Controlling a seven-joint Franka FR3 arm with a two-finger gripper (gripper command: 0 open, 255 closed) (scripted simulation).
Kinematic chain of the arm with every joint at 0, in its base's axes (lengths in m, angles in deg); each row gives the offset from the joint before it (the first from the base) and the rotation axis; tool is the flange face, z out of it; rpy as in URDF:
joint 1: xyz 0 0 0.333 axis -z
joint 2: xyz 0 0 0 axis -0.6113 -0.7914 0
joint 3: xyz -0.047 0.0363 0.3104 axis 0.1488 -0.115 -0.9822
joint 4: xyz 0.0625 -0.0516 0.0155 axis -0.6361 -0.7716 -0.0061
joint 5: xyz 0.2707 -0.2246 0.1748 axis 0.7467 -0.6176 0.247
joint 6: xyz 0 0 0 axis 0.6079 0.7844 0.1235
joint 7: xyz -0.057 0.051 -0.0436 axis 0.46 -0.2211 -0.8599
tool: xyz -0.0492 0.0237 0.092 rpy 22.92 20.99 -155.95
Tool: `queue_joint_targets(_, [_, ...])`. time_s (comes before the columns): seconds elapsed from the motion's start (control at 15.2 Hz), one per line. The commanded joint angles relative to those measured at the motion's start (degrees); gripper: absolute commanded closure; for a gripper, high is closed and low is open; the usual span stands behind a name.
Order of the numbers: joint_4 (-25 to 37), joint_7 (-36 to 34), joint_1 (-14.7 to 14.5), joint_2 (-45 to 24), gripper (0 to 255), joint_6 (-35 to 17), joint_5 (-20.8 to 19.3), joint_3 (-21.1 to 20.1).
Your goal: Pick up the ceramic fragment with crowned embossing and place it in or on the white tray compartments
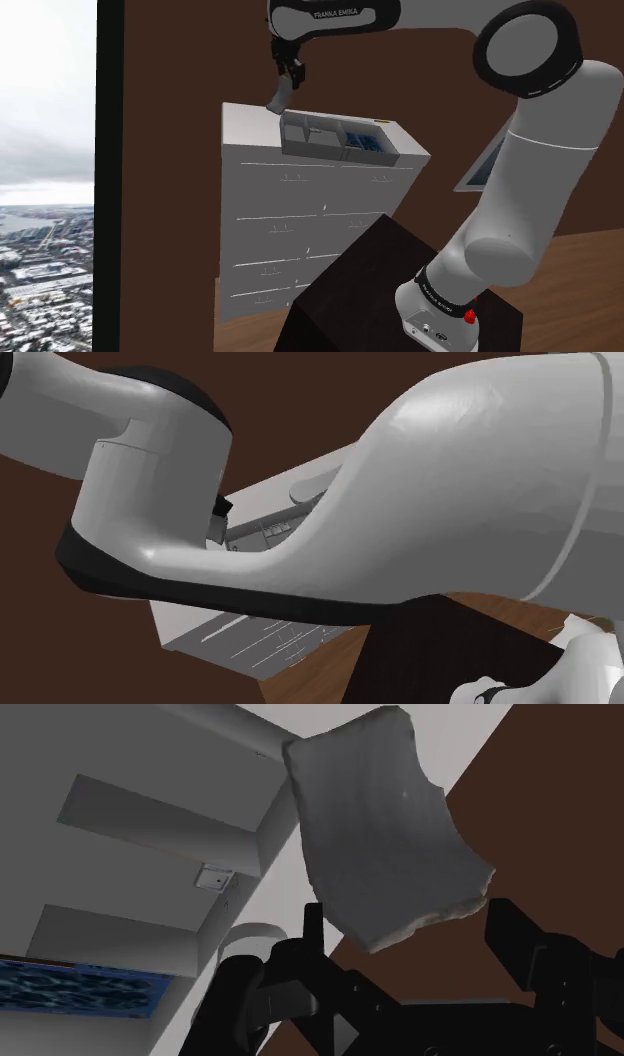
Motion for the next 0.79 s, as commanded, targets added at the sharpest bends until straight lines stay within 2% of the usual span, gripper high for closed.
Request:
queue_joint_targets(0.0, [-7.7,0.6,1.4,5.6,255,-2.7,0.2,0.4])
queue_joint_targets(0.33, [-21.1,2.7,3.6,16.0,255,-7.1,0.6,2.0])
queue_joint_targets(0.73, [-34.4,6.5,5.8,27.5,255,-10.9,0.5,4.9])
